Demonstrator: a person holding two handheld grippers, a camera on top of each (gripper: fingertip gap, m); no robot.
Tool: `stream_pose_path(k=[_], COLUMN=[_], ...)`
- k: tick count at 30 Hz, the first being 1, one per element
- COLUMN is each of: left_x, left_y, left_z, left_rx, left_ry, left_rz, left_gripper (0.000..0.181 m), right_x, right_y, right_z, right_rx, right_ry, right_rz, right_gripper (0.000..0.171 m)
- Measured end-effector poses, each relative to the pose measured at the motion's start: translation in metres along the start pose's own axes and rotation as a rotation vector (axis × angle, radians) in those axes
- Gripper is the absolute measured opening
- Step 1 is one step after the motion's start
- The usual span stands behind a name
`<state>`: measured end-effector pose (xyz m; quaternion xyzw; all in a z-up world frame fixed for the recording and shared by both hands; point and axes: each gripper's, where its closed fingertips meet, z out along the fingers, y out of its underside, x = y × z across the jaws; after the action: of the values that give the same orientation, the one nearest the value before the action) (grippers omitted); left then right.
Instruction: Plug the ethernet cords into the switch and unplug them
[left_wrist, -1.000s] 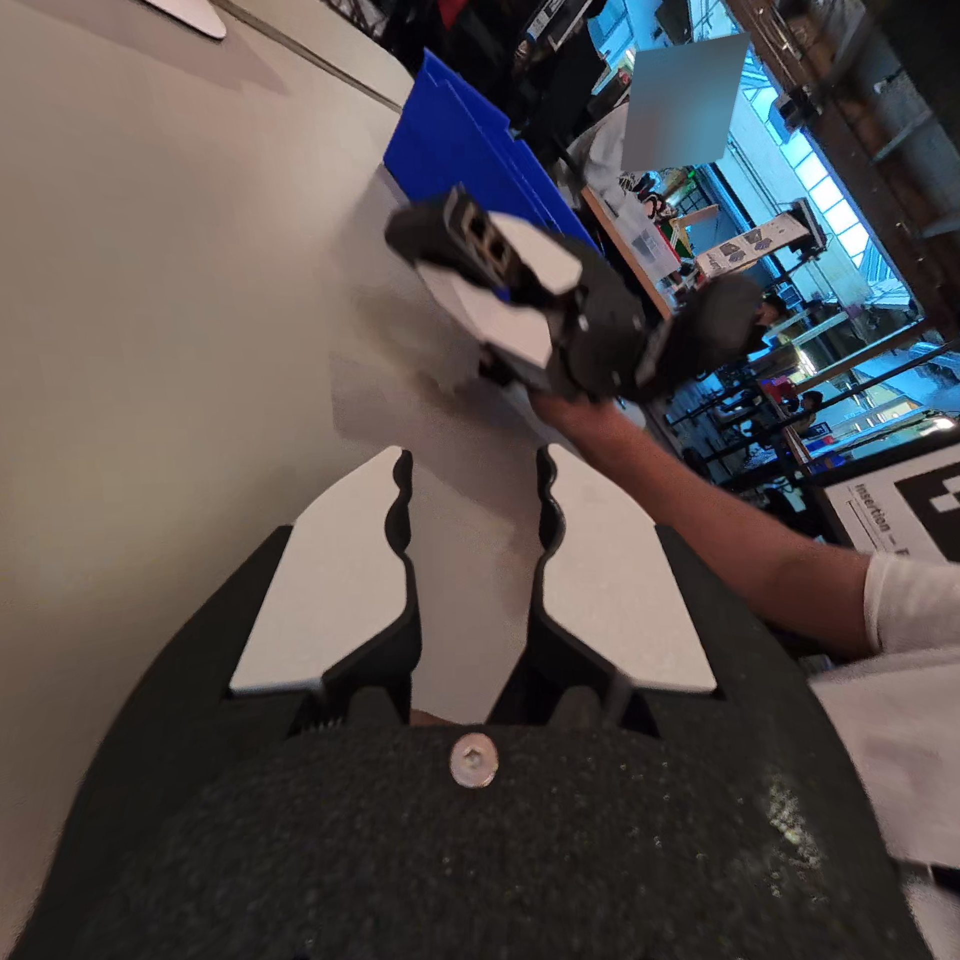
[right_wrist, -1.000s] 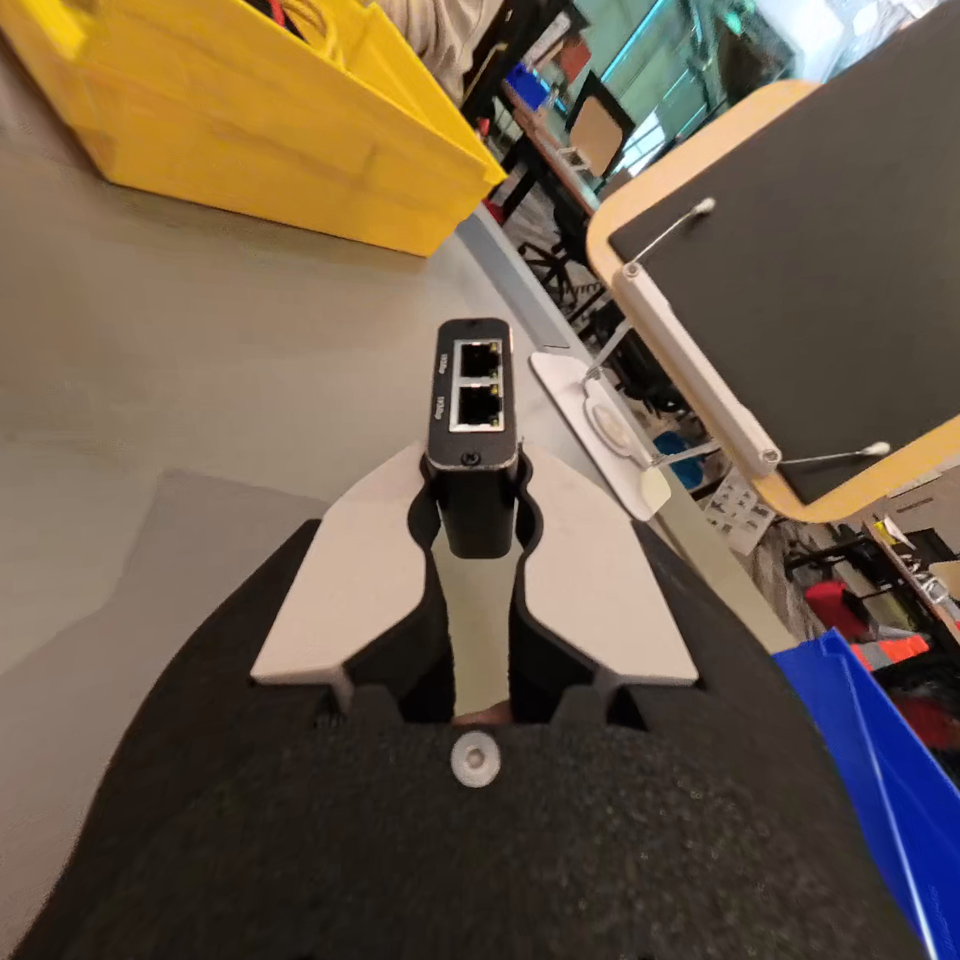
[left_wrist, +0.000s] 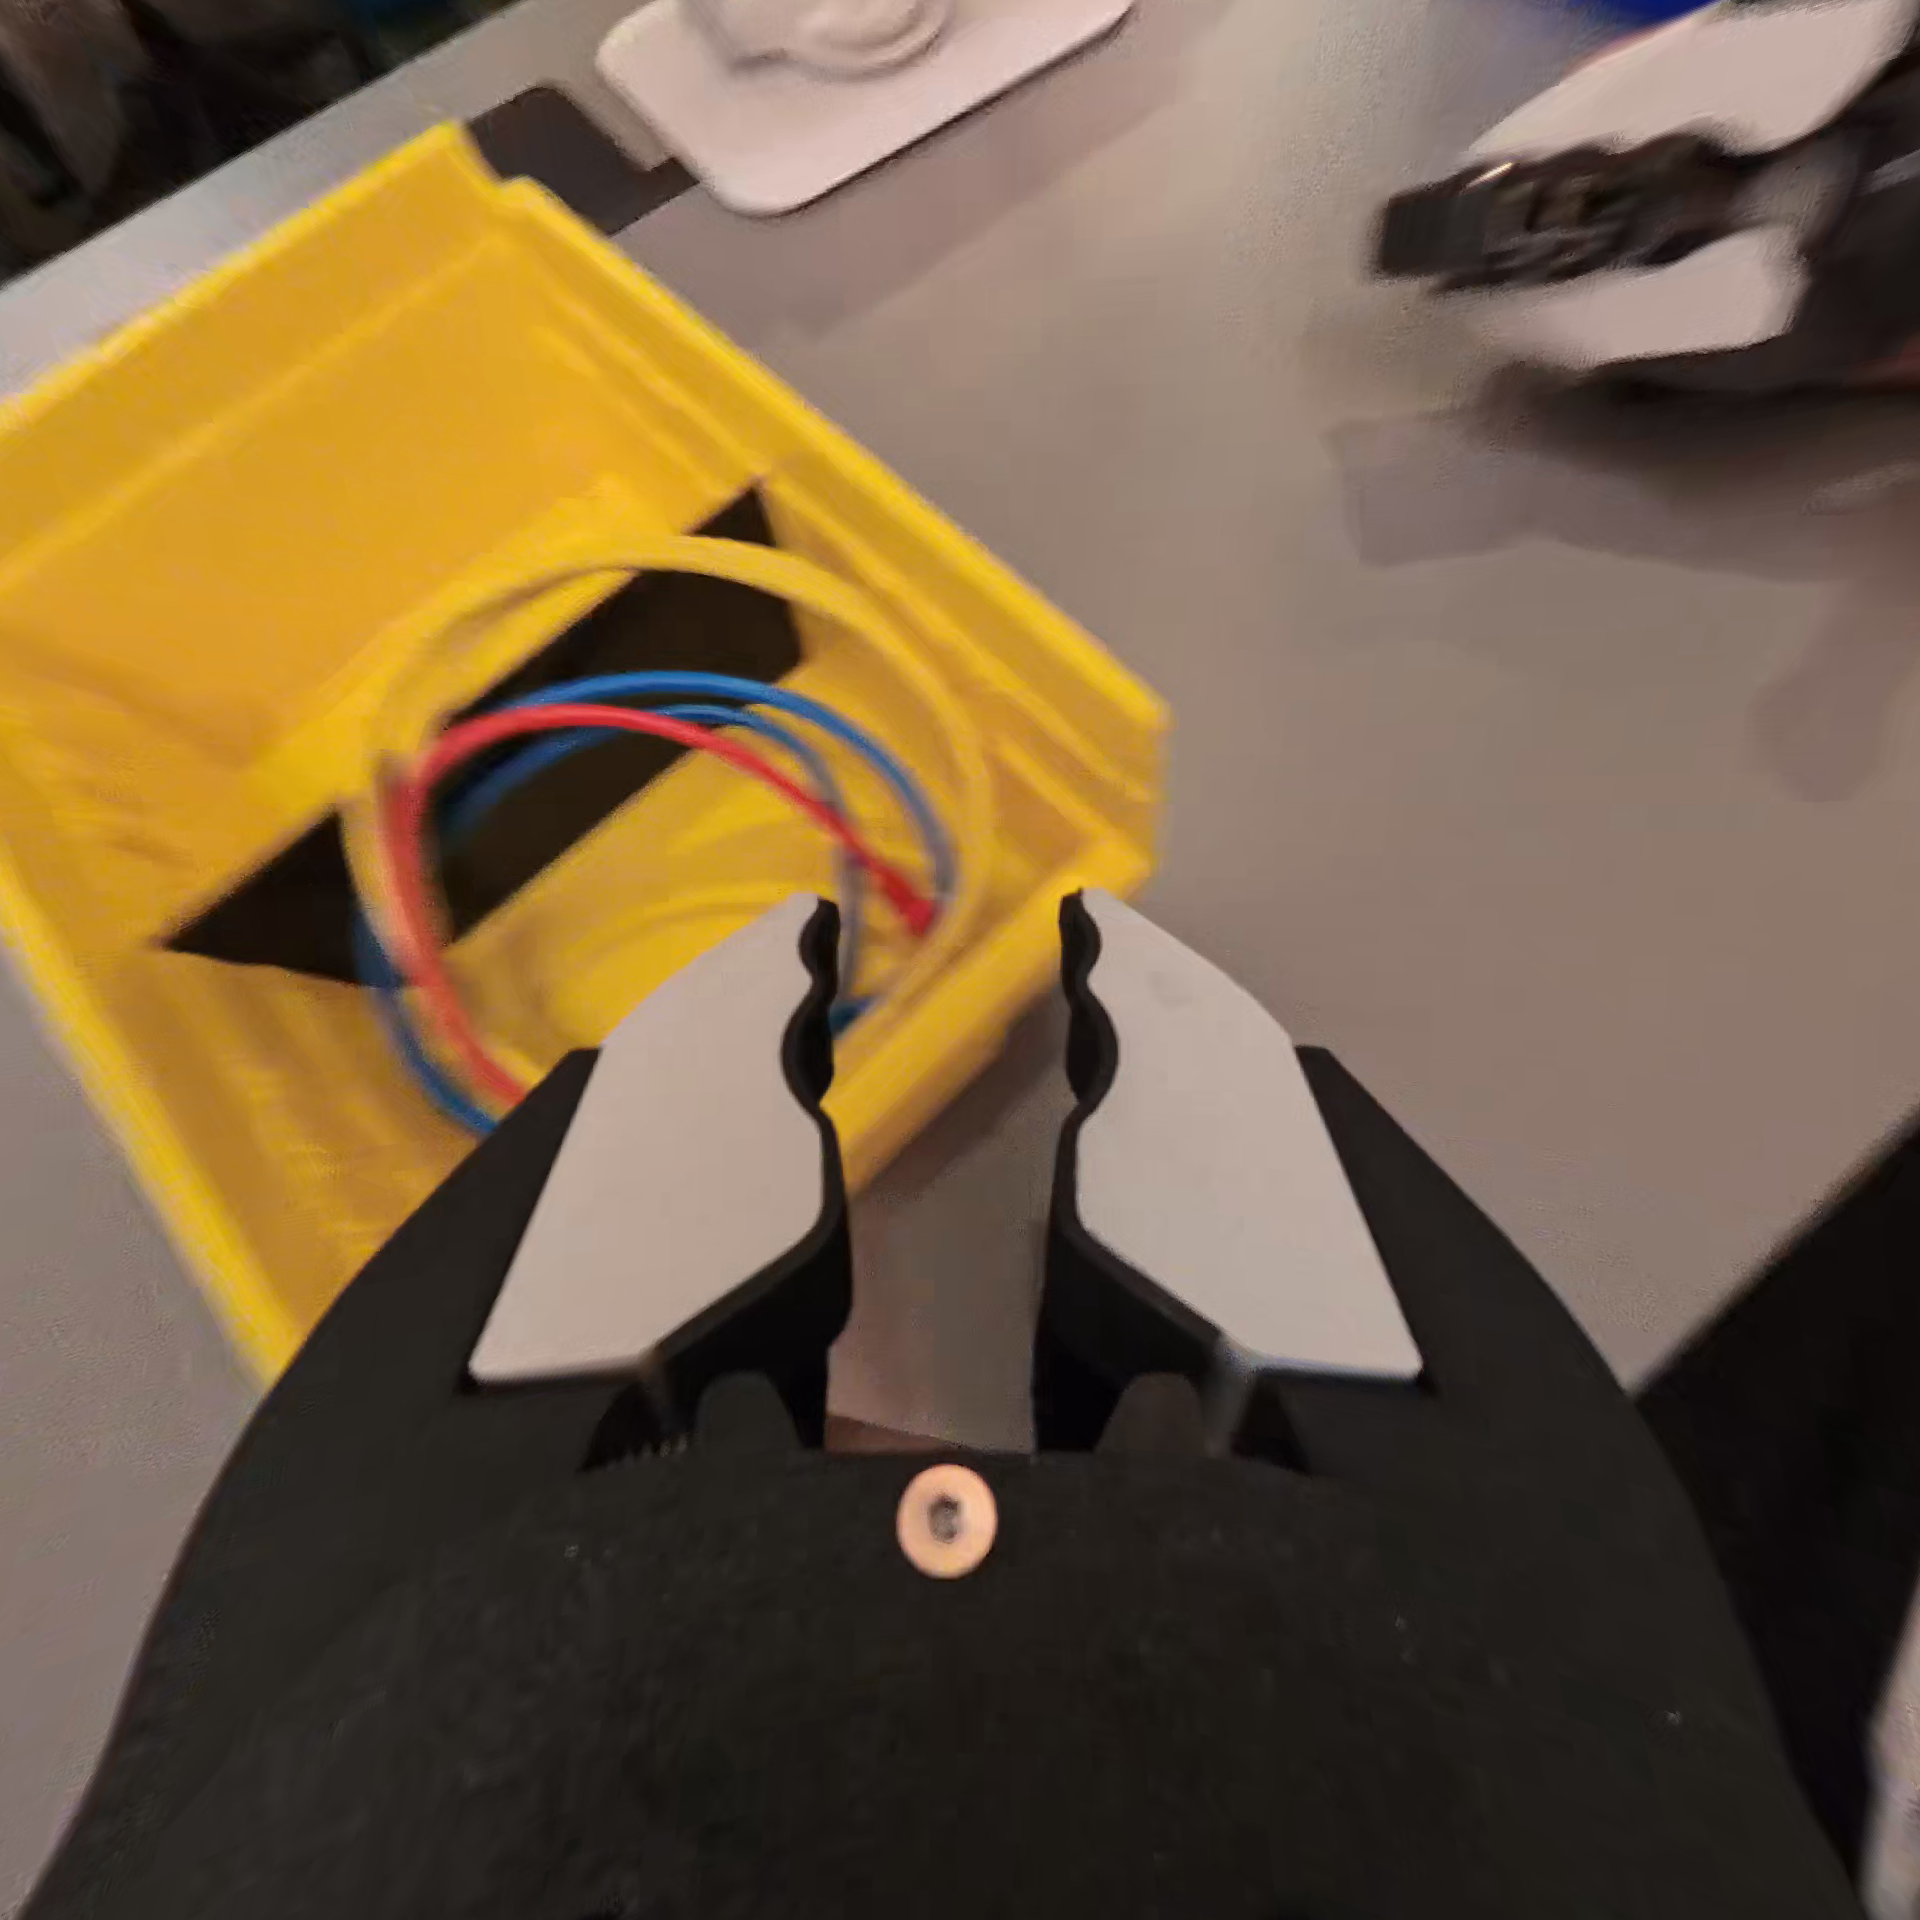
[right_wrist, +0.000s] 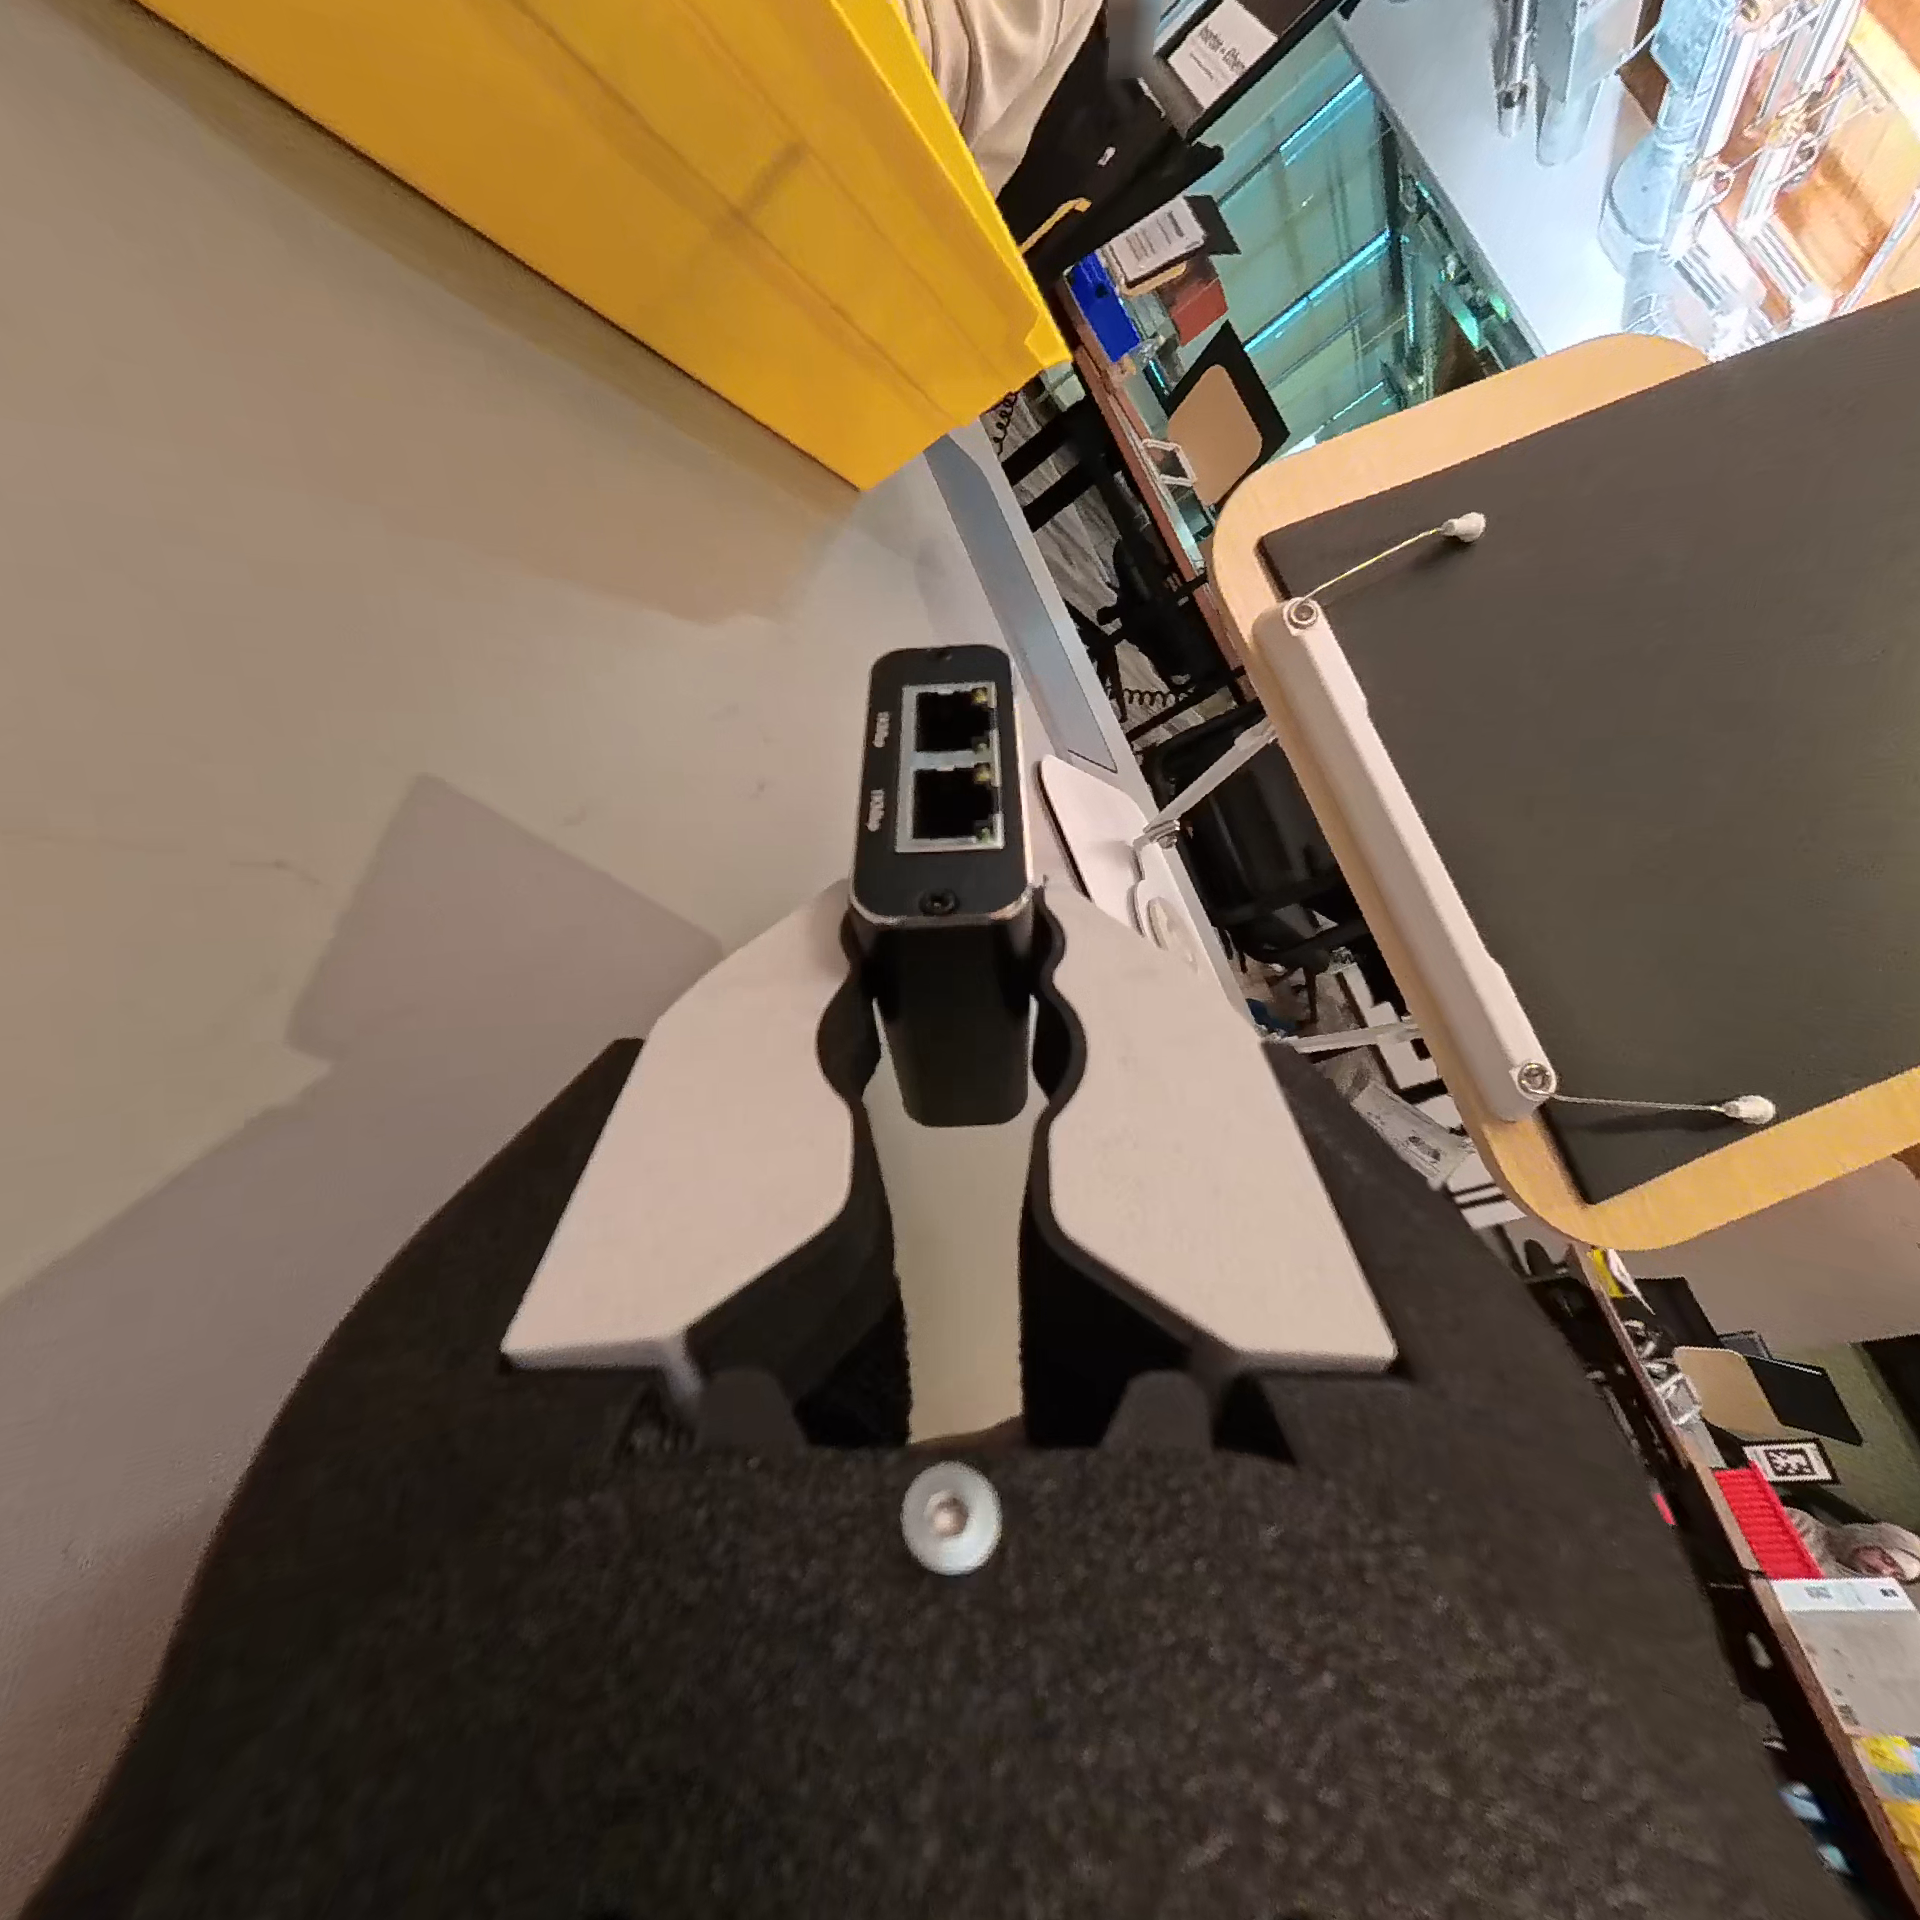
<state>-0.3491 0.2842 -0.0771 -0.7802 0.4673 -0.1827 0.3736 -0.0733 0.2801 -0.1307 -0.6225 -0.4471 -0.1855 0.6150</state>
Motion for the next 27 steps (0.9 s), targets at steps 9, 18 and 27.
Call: stream_pose_path(k=[9,18,27], left_x=[-0.150,-0.155,-0.150], left_y=[0.009,0.015,0.020], left_z=[0.054,0.048,0.022], left_rx=[-0.522,-0.553,-0.567], left_ry=[-0.319,-0.482,-0.460], left_rz=[0.182,0.176,0.220], left_gripper=[0.033,0.013,0.008], right_x=[-0.002,0.000,0.003], right_y=[0.004,0.005,0.006], right_z=[0.000,0.001,0.002], right_rx=[-0.016,-0.014,-0.009], right_ry=[-0.013,-0.024,-0.028], right_rz=[0.008,0.047,0.079], right_gripper=[0.026,0.026,0.026])
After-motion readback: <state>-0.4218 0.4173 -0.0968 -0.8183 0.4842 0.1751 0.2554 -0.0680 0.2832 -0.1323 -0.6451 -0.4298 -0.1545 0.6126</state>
